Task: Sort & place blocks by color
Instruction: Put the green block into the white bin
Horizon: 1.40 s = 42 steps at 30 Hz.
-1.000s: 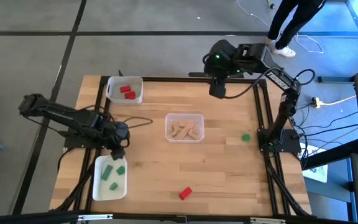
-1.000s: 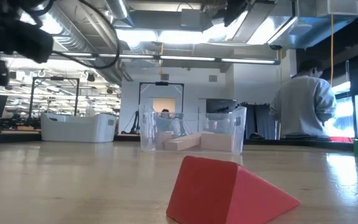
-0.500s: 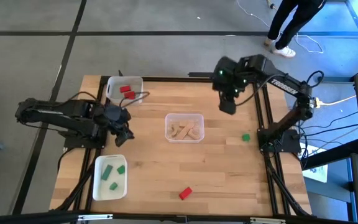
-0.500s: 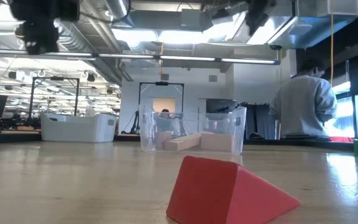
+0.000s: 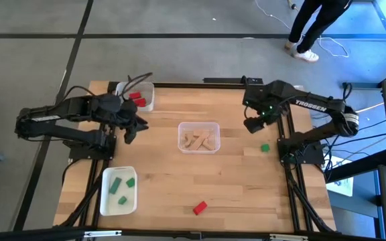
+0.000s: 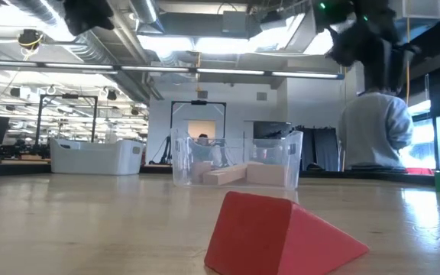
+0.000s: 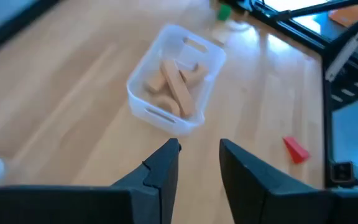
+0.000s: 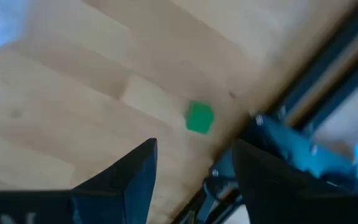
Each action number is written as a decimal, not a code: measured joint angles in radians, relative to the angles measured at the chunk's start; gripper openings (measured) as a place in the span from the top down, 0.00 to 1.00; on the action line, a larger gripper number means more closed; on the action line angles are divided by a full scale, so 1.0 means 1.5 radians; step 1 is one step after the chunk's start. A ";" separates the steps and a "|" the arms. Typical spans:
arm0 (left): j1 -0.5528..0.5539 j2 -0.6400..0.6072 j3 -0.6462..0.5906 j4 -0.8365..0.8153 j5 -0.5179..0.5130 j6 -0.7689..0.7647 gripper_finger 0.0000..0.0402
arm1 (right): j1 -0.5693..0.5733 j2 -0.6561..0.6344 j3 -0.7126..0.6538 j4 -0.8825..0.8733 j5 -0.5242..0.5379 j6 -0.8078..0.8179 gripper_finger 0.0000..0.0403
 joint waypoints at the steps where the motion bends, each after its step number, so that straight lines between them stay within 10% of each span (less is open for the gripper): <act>1: 0.010 0.007 0.007 0.000 0.000 0.019 0.73 | 0.001 -0.009 -0.024 0.001 0.000 0.027 0.49; 19: 0.160 0.165 0.097 0.002 0.148 0.221 0.73 | 0.002 -0.062 -0.372 0.231 -0.058 0.159 0.49; 42: 0.180 0.178 0.097 0.003 0.193 0.220 0.73 | 0.003 -0.062 -0.520 0.434 -0.075 0.213 0.49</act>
